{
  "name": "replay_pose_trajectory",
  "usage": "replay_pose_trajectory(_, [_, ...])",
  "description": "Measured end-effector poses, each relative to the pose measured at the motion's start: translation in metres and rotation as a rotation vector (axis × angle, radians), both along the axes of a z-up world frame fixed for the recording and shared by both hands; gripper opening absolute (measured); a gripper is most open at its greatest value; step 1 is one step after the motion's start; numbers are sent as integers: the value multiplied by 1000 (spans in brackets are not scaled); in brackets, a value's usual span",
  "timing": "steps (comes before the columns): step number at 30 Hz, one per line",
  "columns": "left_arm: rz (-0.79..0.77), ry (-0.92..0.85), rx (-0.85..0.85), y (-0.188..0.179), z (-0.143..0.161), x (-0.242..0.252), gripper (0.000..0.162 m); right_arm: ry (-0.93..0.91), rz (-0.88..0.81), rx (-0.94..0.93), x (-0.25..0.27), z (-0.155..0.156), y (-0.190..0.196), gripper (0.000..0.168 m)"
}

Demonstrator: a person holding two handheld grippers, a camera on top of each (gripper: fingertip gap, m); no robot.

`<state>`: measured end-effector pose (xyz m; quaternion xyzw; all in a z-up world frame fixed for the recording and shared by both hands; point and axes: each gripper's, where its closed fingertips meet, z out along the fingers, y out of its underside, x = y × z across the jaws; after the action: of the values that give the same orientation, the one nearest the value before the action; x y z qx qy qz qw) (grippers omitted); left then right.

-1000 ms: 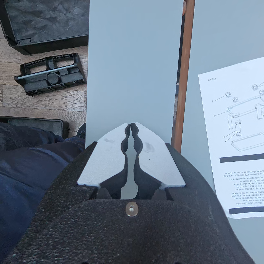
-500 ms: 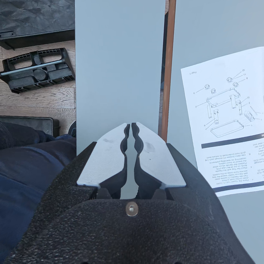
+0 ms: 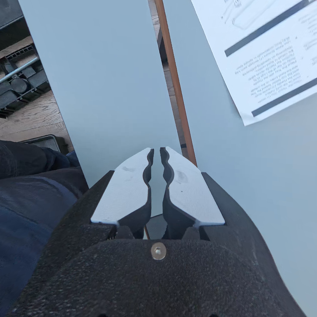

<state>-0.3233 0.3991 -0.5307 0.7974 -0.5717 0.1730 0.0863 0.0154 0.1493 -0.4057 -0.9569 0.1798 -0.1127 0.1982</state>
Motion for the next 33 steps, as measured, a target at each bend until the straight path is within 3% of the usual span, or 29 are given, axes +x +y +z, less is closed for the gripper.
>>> replay_pose_trajectory(5, [-89,-82,45,-5,14,39,13,29,-161,7,1,-10,-56,9])
replay_pose_trajectory(11, [-57,-182,98,-9,33,89,13,19,-151,5,20,-12,-83,11])
replay_pose_trajectory(24, [-92,-285,169,-116,60,146,18,40,-158,18,63,-35,-170,16])
replay_pose_trajectory(33, [-82,-419,339,-129,98,183,24,10,-175,66,84,-38,-233,18])
